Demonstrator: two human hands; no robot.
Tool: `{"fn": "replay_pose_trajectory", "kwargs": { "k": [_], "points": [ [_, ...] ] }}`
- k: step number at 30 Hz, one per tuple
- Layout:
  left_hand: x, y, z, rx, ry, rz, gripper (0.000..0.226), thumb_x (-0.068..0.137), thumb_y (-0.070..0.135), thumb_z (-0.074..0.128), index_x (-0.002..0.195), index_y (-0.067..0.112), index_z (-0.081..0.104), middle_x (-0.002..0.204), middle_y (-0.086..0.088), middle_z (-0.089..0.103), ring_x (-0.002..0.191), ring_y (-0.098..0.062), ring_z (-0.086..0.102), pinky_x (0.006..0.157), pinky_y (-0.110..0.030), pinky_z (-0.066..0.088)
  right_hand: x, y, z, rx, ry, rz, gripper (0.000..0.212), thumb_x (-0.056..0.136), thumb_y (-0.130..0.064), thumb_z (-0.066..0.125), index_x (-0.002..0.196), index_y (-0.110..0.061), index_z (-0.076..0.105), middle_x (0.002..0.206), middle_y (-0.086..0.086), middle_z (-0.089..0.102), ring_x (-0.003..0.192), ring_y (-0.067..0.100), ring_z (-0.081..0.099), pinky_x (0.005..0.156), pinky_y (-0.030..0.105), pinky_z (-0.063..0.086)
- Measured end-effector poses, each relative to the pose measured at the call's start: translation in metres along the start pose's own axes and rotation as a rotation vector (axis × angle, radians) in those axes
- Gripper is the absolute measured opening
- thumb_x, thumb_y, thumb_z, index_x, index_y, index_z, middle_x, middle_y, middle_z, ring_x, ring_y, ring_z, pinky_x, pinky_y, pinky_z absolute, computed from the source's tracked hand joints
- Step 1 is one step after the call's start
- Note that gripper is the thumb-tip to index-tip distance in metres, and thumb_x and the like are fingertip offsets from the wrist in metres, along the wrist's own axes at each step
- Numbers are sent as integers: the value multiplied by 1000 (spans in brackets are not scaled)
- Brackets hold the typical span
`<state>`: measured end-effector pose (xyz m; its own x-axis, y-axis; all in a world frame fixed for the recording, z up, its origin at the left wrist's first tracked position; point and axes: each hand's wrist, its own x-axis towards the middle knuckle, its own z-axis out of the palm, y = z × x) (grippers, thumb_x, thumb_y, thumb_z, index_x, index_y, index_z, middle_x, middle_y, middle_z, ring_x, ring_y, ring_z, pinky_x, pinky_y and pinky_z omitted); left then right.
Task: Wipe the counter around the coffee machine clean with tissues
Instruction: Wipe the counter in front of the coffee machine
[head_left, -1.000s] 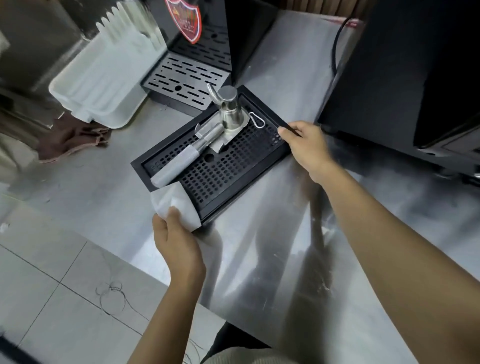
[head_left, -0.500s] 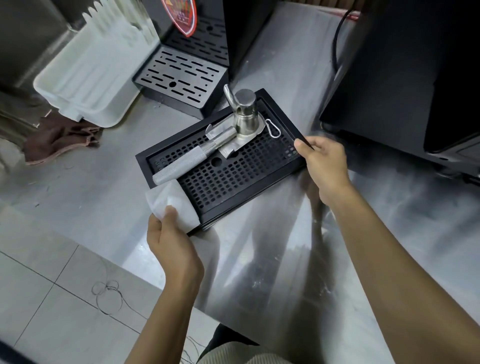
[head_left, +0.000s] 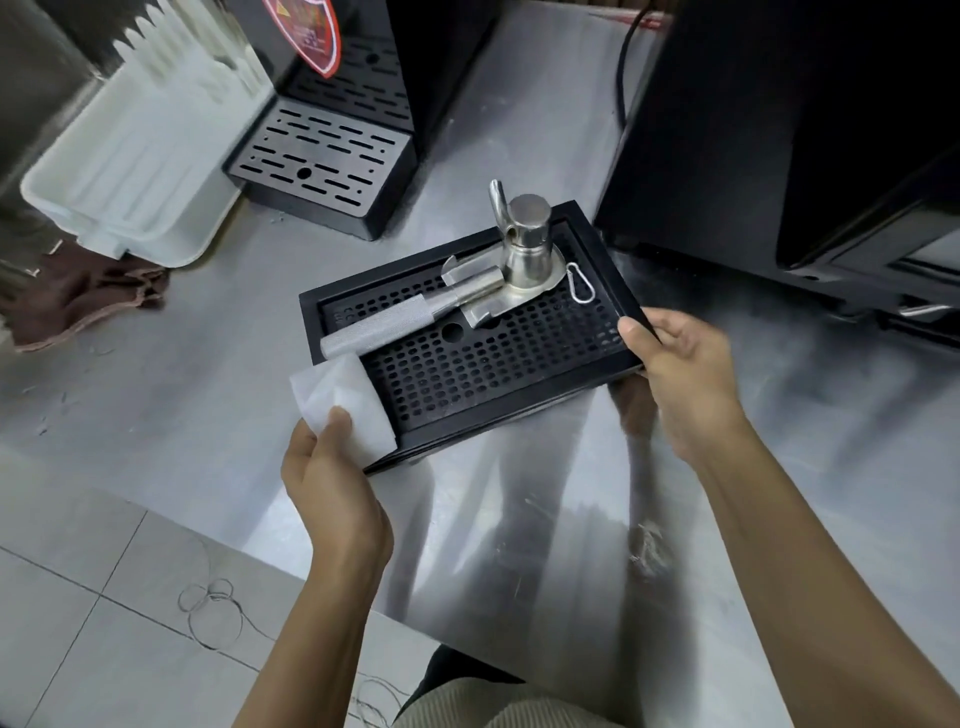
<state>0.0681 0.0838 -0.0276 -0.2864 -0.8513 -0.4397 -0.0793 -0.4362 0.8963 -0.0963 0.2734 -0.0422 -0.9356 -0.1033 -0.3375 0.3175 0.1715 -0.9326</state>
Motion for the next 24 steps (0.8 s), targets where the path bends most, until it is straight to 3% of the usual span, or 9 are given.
{"fn": "replay_pose_trajectory", "kwargs": {
  "k": [2, 7, 9, 13, 18, 24],
  "points": [
    [-6, -2, 2, 17, -51, 1, 18, 94, 5, 48, 91, 11, 64, 85, 1, 65, 85, -18, 59, 81, -30, 45, -13, 5, -14, 8, 43, -28, 11, 93, -11, 63, 95, -18, 71, 89, 1, 76, 87, 20, 72, 90, 40, 56],
    [-27, -8, 5, 87, -187, 10, 20, 94, 3, 45, 90, 9, 63, 81, 2, 65, 80, -16, 59, 79, -30, 45, -49, 14, -47, 108, 186, -30, 14, 93, -7, 63, 87, -19, 70, 72, -4, 74, 62, 12, 66, 58, 21, 54],
    [-37, -10, 5, 111, -236, 8, 21, 95, 2, 45, 86, 10, 62, 77, 4, 64, 77, -14, 59, 79, -30, 44, -63, 20, -59, 140, 221, -23, 15, 93, -5, 62, 88, -18, 70, 76, -5, 75, 69, 8, 68, 63, 16, 53],
    [-53, -15, 10, 154, -304, 12, 21, 95, 3, 45, 90, 8, 64, 77, 5, 68, 74, -9, 62, 74, -26, 45, -85, 31, -82, 176, 276, 7, 12, 92, -7, 63, 94, -15, 71, 90, 2, 76, 85, 14, 70, 81, 23, 52],
    [-69, -19, 35, 141, -422, 7, 21, 96, -1, 43, 92, 4, 63, 72, 9, 69, 67, -3, 65, 59, -13, 49, -98, 38, -109, 221, 370, 14, 10, 93, -7, 61, 95, -13, 69, 82, -6, 75, 78, 8, 68, 77, 18, 53],
    [-68, -28, 79, 192, -560, 34, 19, 96, -1, 45, 96, 2, 64, 71, 13, 69, 67, 0, 64, 61, -11, 48, -91, 45, -136, 312, 478, 8, 8, 93, -7, 61, 100, -6, 66, 76, -8, 74, 76, 7, 67, 78, 19, 53]
  ]
}}
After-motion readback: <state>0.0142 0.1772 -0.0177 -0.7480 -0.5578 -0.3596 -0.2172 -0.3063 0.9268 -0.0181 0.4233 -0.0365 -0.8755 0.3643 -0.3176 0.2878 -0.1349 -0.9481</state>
